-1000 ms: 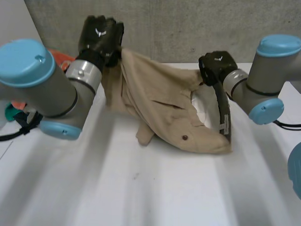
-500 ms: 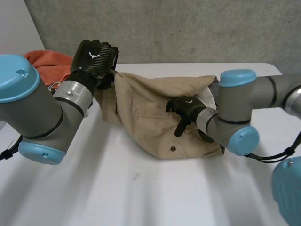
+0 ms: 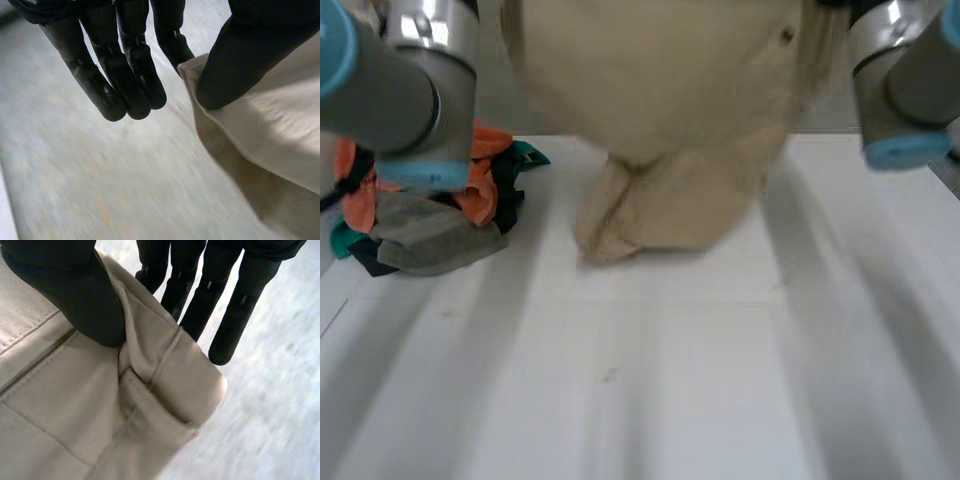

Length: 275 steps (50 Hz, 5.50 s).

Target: Fold the laundry.

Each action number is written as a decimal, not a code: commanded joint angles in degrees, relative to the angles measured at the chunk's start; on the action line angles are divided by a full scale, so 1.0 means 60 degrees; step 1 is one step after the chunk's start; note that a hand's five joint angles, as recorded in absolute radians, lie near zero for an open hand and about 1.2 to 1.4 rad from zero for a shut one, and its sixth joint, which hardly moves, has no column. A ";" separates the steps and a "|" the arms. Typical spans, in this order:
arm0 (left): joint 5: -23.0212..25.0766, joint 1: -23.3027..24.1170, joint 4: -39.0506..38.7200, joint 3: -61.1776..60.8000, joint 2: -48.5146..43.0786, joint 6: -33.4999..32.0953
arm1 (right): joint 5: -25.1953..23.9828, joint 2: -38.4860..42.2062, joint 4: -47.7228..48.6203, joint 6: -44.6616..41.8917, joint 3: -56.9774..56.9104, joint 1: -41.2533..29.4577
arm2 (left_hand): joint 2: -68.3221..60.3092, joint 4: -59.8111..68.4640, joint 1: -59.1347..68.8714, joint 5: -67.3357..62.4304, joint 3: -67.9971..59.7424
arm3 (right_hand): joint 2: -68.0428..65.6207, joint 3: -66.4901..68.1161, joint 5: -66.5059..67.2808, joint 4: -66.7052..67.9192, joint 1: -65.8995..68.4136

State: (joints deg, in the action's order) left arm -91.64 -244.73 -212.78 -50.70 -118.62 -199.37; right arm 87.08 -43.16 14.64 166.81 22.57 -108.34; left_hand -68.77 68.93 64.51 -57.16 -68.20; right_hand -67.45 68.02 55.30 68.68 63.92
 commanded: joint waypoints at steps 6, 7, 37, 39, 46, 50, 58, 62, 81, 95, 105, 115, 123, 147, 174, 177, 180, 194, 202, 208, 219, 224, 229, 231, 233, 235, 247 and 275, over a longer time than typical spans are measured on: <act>-0.0152 0.0153 -0.0001 -0.1083 -0.0226 0.0197 | -0.0860 -0.1288 -0.1222 -0.0027 0.3222 0.0450 | -0.1871 0.1845 0.2581 -0.2140 -0.1967 | -0.2092 0.1996 0.2450 0.1887 0.2680; -0.0036 0.0153 0.0087 -0.1651 -0.0226 0.0197 | -0.0976 -0.1521 -0.1630 -0.0086 0.4024 0.0494 | -0.1871 0.1845 0.2581 -0.2140 -0.1967 | -0.2092 0.1996 0.2450 0.1887 0.2680; 0.2617 0.0987 1.0677 -0.5966 0.1710 -0.2689 | -0.1607 -0.2944 -1.1539 -0.7617 0.8164 0.1857 | -0.1871 0.1845 0.2581 -0.2140 -0.1967 | -0.2092 0.1996 0.2450 0.1887 0.2680; 0.2486 0.1032 1.0693 -0.5483 0.1271 -0.2748 | -0.1637 -0.2842 -1.1158 -0.7236 0.8017 0.1725 | -0.1871 0.1845 0.2581 -0.2140 -0.1967 | -0.2092 0.1996 0.2450 0.1887 0.2680; 0.1622 0.1222 0.9978 -0.3023 -0.0253 -0.2353 | -0.1549 -0.2315 -0.9152 -0.5990 0.7344 0.1330 | -0.1871 0.1845 0.2581 -0.2140 -0.1967 | -0.2092 0.1996 0.2450 0.1887 0.2680; 0.0788 0.1178 0.8602 -0.1134 -0.0738 -0.2089 | -0.1330 -0.2153 -0.7249 -0.5449 0.6495 0.1095 | -0.1871 0.1845 0.2581 -0.2140 -0.1967 | -0.2092 0.1996 0.2450 0.1887 0.2680; -0.0151 0.0623 0.2956 0.2119 -0.0505 -0.1987 | -0.0246 -0.2824 -0.1062 -0.3313 0.4647 0.0816 | -0.1871 0.1845 0.2581 -0.2140 -0.1967 | -0.2092 0.1996 0.2450 0.1887 0.2680; -0.0181 0.0417 0.1379 0.2648 -0.0343 -0.1986 | -0.0274 -0.3134 0.2002 -0.2389 0.4662 0.0772 | -0.1871 0.1845 0.2581 -0.2140 -0.1967 | -0.2092 0.1996 0.2450 0.1887 0.2680; 0.0375 0.0153 0.2431 -0.0498 -0.0708 -0.1137 | -0.0801 -0.2168 0.0080 -0.2473 0.5232 0.0011 | -0.1871 0.1845 0.2581 -0.2140 -0.1967 | -0.2092 0.1996 0.2450 0.1887 0.2680; -0.0620 0.1148 0.5182 -0.1833 -0.2334 0.2375 | -0.0495 -0.1991 -0.1823 -0.4114 0.5541 -0.0750 | 0.9424 -0.9450 -0.8714 0.9155 0.9328 | -0.2092 0.1996 0.2450 0.1887 0.2680; -0.0679 0.1661 0.6269 -0.1511 -0.2510 0.3873 | 0.0296 -0.2577 -0.3054 -0.4100 0.5145 -0.1453 | 0.9396 -0.9422 -0.8686 0.9127 0.9300 | -0.2092 0.1996 0.2450 0.1887 0.2680; -0.1103 0.2042 0.7043 -0.0385 -0.3418 0.5101 | 0.0867 -0.3499 -0.3773 -0.3763 0.5131 -0.2434 | 0.9312 -0.9338 -0.8602 0.9043 0.9216 | -0.2092 0.1996 0.2450 0.1887 0.2680; -0.1119 0.2335 0.8114 0.0393 -0.3902 0.6333 | 0.1278 -0.3852 -0.3876 -0.3749 0.5116 -0.3050 | 0.9312 -0.9338 -0.8602 0.9043 0.9216 | -0.2092 0.1996 0.2450 0.1887 0.2680; -0.2528 0.0330 0.6520 -0.1802 -0.0037 0.6131 | 0.1177 -0.4745 -0.4461 -0.2606 0.6155 -0.1689 | -0.1871 0.1845 0.2581 -0.2140 -0.1967 | -0.2092 0.1996 0.2450 0.1887 0.2680; 0.0215 0.0386 0.6094 -0.2671 0.0129 0.0022 | -0.0391 -0.2989 -0.5635 -0.3265 0.6524 -0.0370 | -0.1871 0.1845 0.2581 -0.2140 -0.1967 | -0.2092 0.1996 0.2450 0.1887 0.2680; 0.0084 0.0562 0.5671 -0.1313 -0.0851 -0.0198 | -0.0435 -0.2505 -0.4553 -0.3177 0.5865 -0.0326 | -0.1871 0.1845 0.2581 -0.2140 -0.1967 | -0.2092 0.1996 0.2450 0.1887 0.2680; -0.0180 0.0621 0.4792 0.0185 -0.1207 -0.0316 | -0.0421 -0.2212 -0.2782 -0.2943 0.5045 -0.0253 | -0.1871 0.1845 0.2581 -0.2140 -0.1967 | -0.2092 0.1996 0.2450 0.1887 0.2680; -0.0371 0.0021 0.0010 0.1745 -0.0124 0.0020 | -0.1254 -0.2064 0.3405 -0.2328 0.3004 -0.0253 | -0.1871 0.1845 0.2581 -0.2140 -0.1967 | -0.2092 0.1996 0.2450 0.1887 0.2680; -0.0123 -0.0111 0.0849 -0.1565 0.0901 0.0504 | -0.1768 -0.2197 0.3112 -0.1508 0.5040 0.0157 | -0.1871 0.1845 0.2581 -0.2140 -0.1967 | -0.2092 0.1996 0.2450 0.1887 0.2680; 0.0214 -0.0038 0.0864 -0.4364 0.1371 0.0475 | -0.2559 -0.2211 0.2029 -0.1580 0.7325 0.0333 | -0.1871 0.1845 0.2581 -0.2140 -0.1967 | -0.2092 0.1996 0.2450 0.1887 0.2680; 0.1004 0.0021 0.2865 -0.6783 0.1590 0.0358 | -0.2326 -0.3175 -0.0487 -0.3746 1.0577 0.0713 | -0.1871 0.1845 0.2581 -0.2140 -0.1967 | -0.2092 0.1996 0.2450 0.1887 0.2680; 0.1284 0.0284 0.4903 -0.6887 0.2044 0.0197 | -0.2135 -0.4085 -0.2568 -0.4494 1.0946 0.0787 | -0.1871 0.1845 0.2581 -0.2140 -0.1967 | -0.2092 0.1996 0.2450 0.1887 0.2680; 0.1299 0.1045 0.7188 -0.6799 0.2338 -0.0592 | -0.1652 -0.4555 -0.5511 -0.5914 1.0815 0.0743 | -0.1871 0.1845 0.2581 -0.2140 -0.1967 | -0.2092 0.1996 0.2450 0.1887 0.2680; 0.1139 0.1599 0.8473 -0.6712 0.2338 -0.1220 | -0.1317 -0.4570 -0.7073 -0.6688 1.0640 0.0743 | -0.1871 0.1845 0.2581 -0.2140 -0.1967 | -0.2092 0.1996 0.2450 0.1887 0.2680; 0.1006 0.1997 0.9254 -0.6624 0.2309 -0.1574 | -0.1139 -0.4614 -0.8002 -0.7130 1.0463 0.0758 | -0.1871 0.1845 0.2581 -0.2140 -0.1967 | -0.2092 0.1996 0.2450 0.1887 0.2680; 0.0904 0.2493 1.0262 -0.6507 0.2280 -0.1867 | -0.0978 -0.4672 -0.9084 -0.7496 1.0317 0.0743 | -0.1871 0.1845 0.2581 -0.2140 -0.1967 | -0.2092 0.1996 0.2450 0.1887 0.2680; -0.0236 0.2630 1.0124 -0.4825 0.1417 -0.1708 | -0.0934 -0.4278 -0.8580 -0.7162 0.9965 0.0933 | -0.1871 0.1845 0.2581 -0.2140 -0.1967 | -0.2092 0.1996 0.2450 0.1887 0.2680; -0.0166 0.1442 0.4804 0.5108 -0.5409 -0.1957 | -0.0406 -0.0324 0.2407 -0.4831 0.7124 0.1051 | -0.1871 0.1845 0.2581 -0.2140 -0.1967 | -0.2092 0.1996 0.2450 0.1887 0.2680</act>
State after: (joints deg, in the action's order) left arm -91.24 -235.65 -182.74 -31.77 -141.62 -210.48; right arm 84.23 -52.57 18.05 140.84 70.54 -101.53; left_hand -68.68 68.67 67.34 -56.27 -68.13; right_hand -67.79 69.63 57.62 68.72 63.92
